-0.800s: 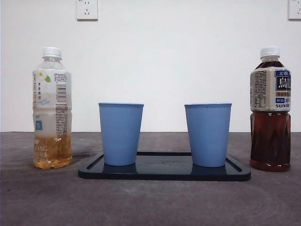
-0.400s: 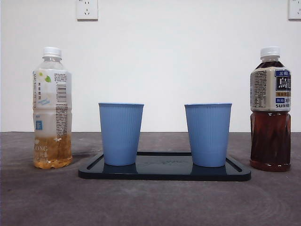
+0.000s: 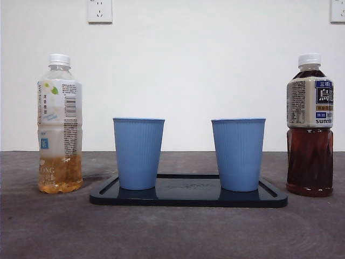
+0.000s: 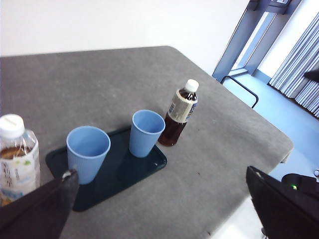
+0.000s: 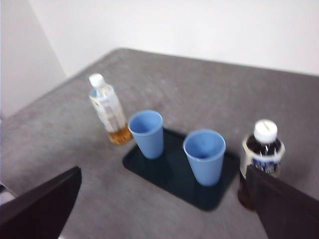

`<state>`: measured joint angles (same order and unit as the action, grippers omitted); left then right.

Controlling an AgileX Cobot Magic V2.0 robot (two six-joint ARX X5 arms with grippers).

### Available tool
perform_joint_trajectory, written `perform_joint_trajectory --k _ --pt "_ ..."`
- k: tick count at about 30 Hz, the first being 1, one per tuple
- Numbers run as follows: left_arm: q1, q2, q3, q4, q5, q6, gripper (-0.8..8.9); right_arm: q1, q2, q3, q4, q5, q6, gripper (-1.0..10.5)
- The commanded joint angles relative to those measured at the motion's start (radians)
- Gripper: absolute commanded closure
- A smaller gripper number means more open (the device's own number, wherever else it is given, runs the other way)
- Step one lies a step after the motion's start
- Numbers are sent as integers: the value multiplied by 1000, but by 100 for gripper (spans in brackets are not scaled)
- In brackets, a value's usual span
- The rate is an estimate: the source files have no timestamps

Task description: Pour the drink into the cup

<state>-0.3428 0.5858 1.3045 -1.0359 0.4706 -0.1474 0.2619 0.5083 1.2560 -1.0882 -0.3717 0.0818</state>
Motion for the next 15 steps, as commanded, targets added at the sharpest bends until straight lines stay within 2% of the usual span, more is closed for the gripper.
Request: perform_joint_trajectory --k 1,6,13,15 --pt "-4 3 23 31 0 38 283 4 7 -53 19 38 4 419" --pt "-4 12 23 35 0 78 283 4 7 -217 166 56 49 419" --pt "-4 43 23 35 0 87 283 4 15 -473 469 188 79 419" --pt "-4 53 23 35 0 87 283 4 28 -533 544 201 79 419"
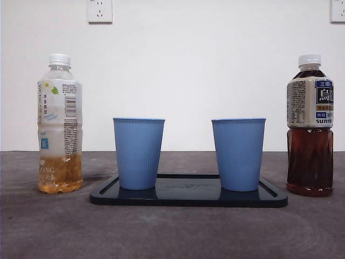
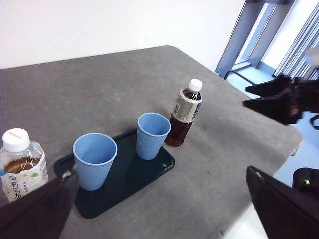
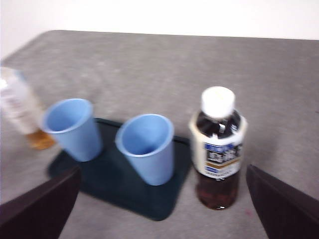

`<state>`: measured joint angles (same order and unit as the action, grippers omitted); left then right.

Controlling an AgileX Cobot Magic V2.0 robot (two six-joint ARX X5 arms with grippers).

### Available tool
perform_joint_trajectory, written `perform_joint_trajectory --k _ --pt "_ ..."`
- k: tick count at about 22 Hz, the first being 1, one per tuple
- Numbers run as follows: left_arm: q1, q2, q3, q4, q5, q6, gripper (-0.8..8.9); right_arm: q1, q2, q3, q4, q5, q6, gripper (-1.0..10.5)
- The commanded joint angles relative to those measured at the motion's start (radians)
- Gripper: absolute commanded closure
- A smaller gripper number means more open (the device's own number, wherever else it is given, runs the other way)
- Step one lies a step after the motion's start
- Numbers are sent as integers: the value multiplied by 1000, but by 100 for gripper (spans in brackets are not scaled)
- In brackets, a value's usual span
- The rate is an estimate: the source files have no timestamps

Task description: Pour the drink into the cup

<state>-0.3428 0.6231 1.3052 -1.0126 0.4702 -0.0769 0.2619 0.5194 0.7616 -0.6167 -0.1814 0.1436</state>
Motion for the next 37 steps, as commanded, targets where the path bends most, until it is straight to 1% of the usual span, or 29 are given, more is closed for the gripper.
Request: perform_joint_trajectory --k 1,6,8,11,13,18,22,29,32,34,37 --pt "-4 20 22 13 1 16 284 4 27 -70 119 11 18 419" --pt "-4 30 22 18 0 13 288 4 123 -187 321 34 24 419" --pt "-4 30 22 18 0 13 288 4 176 -221 402 56 24 419" --pt "-4 30 22 18 -1 13 288 3 256 -251 501 83 21 419" --pt "-4 30 22 18 -1 13 288 3 310 -262 560 86 20 419" --pt "-4 30 22 18 -1 13 288 3 480 -326 812 159 20 420" --pt "-4 30 22 11 -1 9 288 3 566 -380 992 183 21 420" --pt "-4 30 22 11 -2 5 288 1 774 -402 1246 186 15 422" --pt "-4 30 22 12 -2 5 288 1 824 -402 1276 195 16 488" --pt "-4 30 22 11 -2 5 288 1 842 -402 1283 226 10 535" --pt "-4 30 22 11 -2 3 288 1 849 -402 1323 228 8 643"
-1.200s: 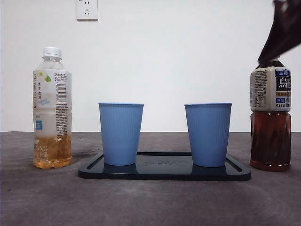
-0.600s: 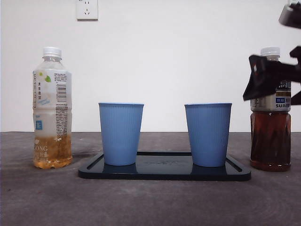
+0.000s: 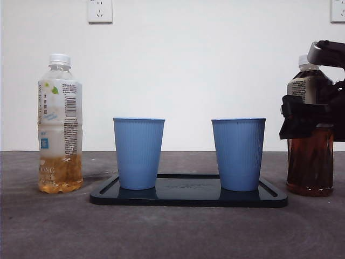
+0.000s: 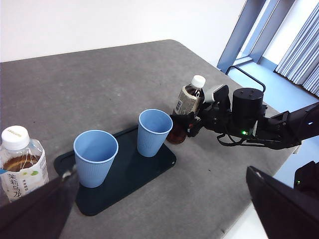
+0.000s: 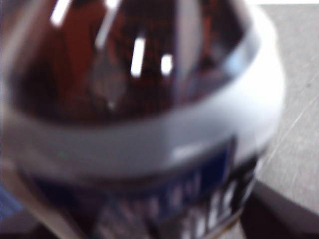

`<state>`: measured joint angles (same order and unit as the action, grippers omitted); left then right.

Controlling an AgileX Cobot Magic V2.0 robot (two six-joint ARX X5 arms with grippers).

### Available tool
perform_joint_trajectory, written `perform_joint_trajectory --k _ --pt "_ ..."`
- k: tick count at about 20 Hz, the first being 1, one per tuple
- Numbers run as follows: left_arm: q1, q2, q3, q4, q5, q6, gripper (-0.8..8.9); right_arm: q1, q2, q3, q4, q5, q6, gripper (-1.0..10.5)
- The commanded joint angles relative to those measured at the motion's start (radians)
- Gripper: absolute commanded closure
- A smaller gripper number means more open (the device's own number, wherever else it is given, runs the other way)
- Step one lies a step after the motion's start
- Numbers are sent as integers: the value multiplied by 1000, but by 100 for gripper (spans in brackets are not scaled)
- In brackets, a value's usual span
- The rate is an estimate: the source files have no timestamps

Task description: Pour the drink into the cup

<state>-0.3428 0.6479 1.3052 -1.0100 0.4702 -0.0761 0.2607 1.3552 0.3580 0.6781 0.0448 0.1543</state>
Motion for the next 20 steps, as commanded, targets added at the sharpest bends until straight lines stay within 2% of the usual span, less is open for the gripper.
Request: perform_joint_trajectory --k 1,4,6,8,11,15,17,20 --pt "-4 5 22 8 -2 -3 288 2 13 1 41 2 -2 667" --pt "-4 5 22 8 -2 -4 288 2 13 1 50 1 -2 748" --pt "-4 5 22 8 -2 -3 288 3 -12 2 58 -15 -23 749" --pt "-4 5 21 8 -2 -3 288 3 -73 11 -12 -16 -43 749" --pt "-4 5 22 8 -2 -3 288 17 -200 95 -312 -10 -94 749" --pt "-4 5 22 8 -2 -3 288 76 -273 342 -784 27 -209 749" --pt "-4 5 22 8 -2 -3 288 109 -270 471 -976 96 -277 749" --pt "-4 5 22 8 -2 -3 288 157 -261 615 -1175 233 -396 748"
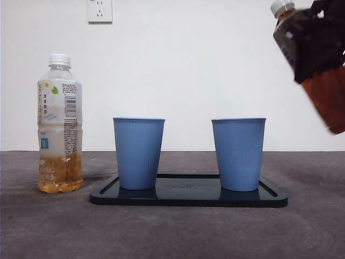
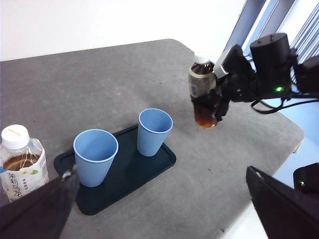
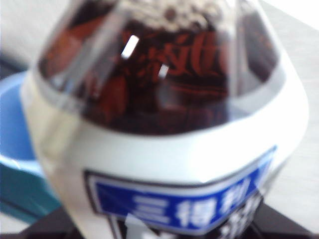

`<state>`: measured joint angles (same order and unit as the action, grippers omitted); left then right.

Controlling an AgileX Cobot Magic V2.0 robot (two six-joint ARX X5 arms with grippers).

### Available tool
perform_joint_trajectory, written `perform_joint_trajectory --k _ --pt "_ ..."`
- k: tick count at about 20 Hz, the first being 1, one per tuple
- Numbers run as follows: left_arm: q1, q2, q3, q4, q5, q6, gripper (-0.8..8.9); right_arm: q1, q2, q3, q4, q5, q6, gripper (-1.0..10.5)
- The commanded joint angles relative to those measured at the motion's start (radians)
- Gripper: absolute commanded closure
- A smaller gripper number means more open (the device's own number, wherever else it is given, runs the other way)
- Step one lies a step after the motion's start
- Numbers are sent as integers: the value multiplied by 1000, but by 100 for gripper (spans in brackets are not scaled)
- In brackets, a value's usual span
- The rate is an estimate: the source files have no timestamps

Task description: Pour the drink into the cup

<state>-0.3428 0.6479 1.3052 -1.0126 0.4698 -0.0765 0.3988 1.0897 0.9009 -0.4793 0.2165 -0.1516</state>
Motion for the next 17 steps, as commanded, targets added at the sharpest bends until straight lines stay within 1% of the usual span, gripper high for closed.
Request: perform_joint_trajectory --k 1,3,5,9,10,14,15,17 --pt "-4 5 22 11 -1 -3 288 37 18 110 -72 114 -123 749" --pt "-4 5 22 11 -1 -3 288 74 62 177 -163 195 -175 748" --pt "-4 5 21 11 -1 -3 288 111 127 231 -230 267 -207 748" --pt "-4 5 21 11 -2 -3 288 159 260 290 -330 449 -293 749" --pt "-4 5 22 11 -2 -3 288 166 280 291 -340 472 -310 748" --pt "-4 5 21 9 -2 -3 288 182 363 291 -362 473 -342 748" --pt "-4 5 21 6 -2 -3 288 182 383 291 -362 488 -352 748" --pt "-4 5 21 2 -2 -3 288 188 420 291 -363 551 -368 748"
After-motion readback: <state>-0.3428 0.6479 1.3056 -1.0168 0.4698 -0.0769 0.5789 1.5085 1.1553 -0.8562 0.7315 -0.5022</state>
